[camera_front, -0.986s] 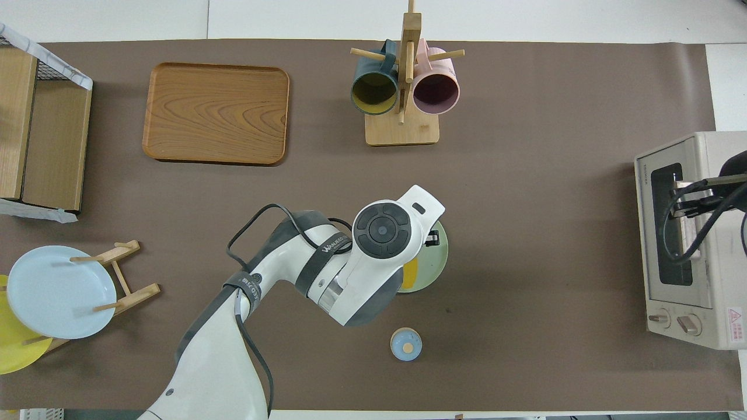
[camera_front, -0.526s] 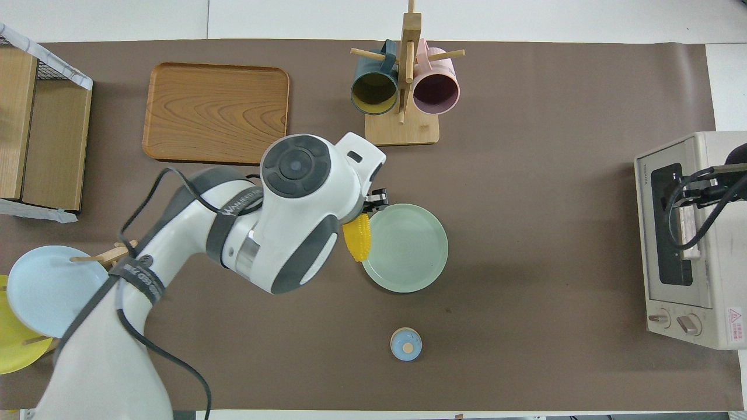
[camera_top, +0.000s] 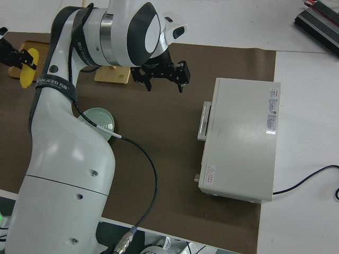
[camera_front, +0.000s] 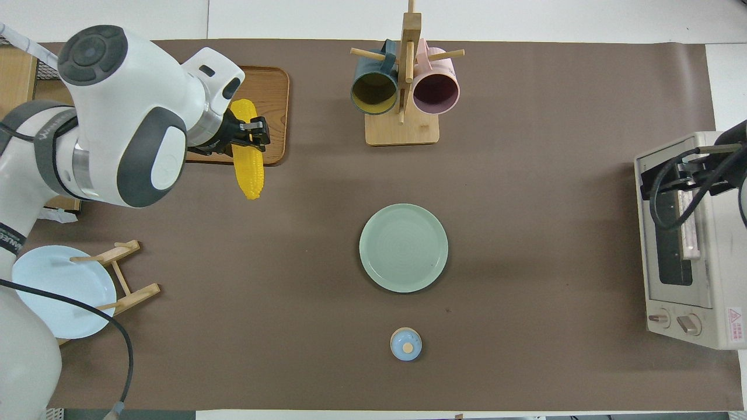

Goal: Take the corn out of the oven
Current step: 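Lift the corn and carry it to the wooden tray, left gripper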

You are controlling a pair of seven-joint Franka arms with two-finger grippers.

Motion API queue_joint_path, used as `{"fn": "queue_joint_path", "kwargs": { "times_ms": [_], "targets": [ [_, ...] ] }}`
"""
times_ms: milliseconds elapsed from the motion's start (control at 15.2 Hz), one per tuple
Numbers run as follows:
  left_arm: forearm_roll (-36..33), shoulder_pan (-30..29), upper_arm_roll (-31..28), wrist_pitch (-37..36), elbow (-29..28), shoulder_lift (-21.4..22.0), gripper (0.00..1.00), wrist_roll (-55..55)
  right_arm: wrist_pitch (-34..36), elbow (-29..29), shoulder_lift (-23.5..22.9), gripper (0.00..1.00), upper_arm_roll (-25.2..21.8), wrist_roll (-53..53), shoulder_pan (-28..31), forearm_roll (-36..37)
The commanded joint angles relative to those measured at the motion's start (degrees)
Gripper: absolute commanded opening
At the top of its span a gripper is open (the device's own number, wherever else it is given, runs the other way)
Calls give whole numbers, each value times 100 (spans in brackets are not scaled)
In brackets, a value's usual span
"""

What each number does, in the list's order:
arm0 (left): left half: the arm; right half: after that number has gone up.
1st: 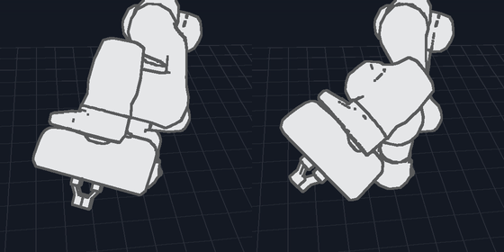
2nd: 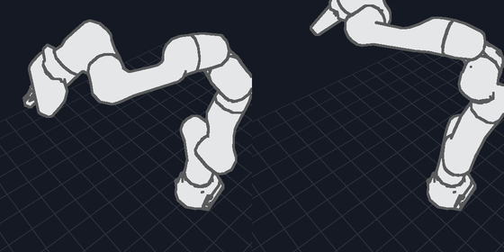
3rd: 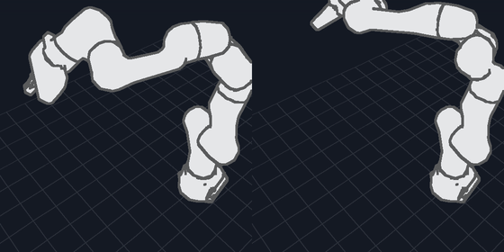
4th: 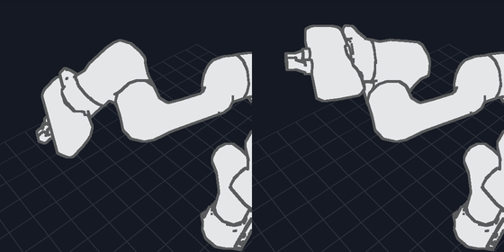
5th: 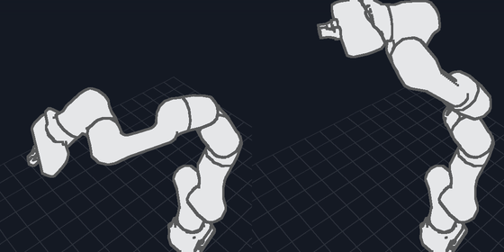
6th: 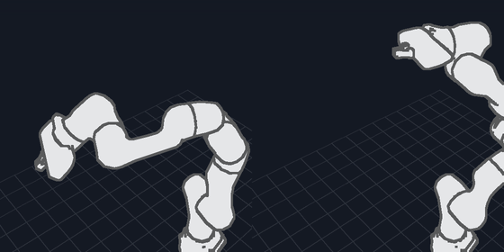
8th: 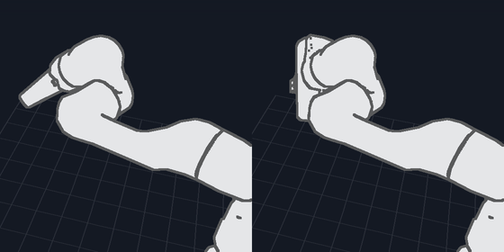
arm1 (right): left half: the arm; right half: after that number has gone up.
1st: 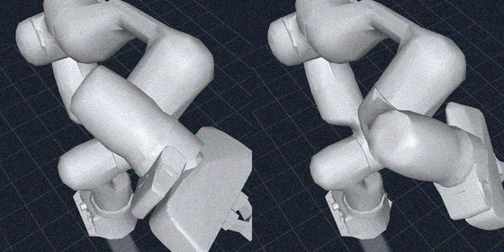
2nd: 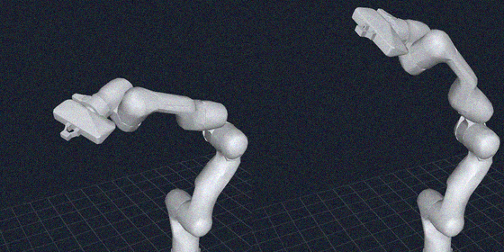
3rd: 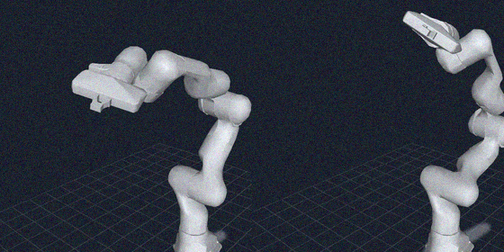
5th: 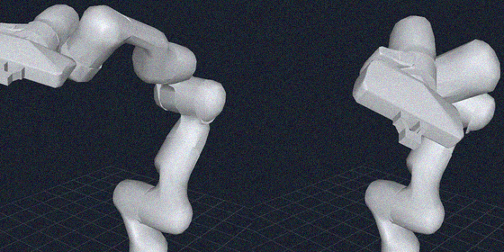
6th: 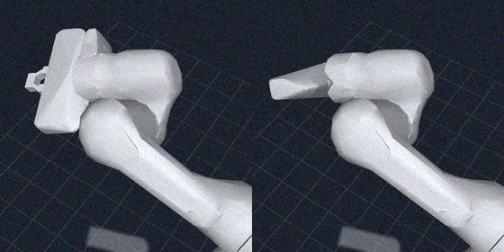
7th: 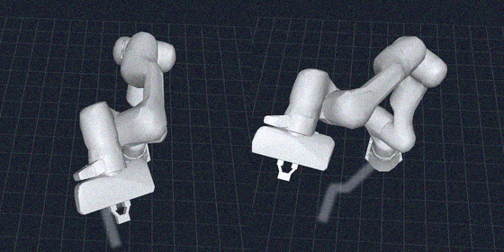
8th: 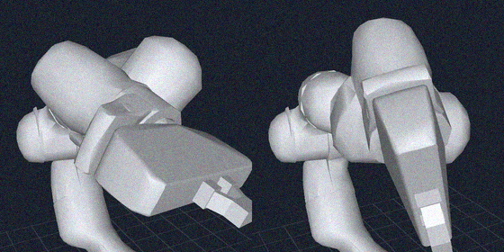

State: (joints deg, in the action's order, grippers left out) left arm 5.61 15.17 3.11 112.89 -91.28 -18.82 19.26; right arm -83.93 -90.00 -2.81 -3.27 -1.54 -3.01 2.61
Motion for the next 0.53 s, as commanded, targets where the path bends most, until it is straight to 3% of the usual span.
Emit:
{"fn": "queue_joint_path", "kwargs": {
  "times_ms": [0,197,460],
  "targets": [
    [-357,-259,75,-161,740,-620,0,-229,175,97,-44,100,-226,23,-182,-15],
    [-525,-427,67,-249,1855,-1577,0,-229,131,-193,176,100,-253,-75,-200,-14],
    [-614,-524,49,-171,2639,-2282,0,-229,-26,-439,325,100,-253,-101,-139,-41]
  ]
}}
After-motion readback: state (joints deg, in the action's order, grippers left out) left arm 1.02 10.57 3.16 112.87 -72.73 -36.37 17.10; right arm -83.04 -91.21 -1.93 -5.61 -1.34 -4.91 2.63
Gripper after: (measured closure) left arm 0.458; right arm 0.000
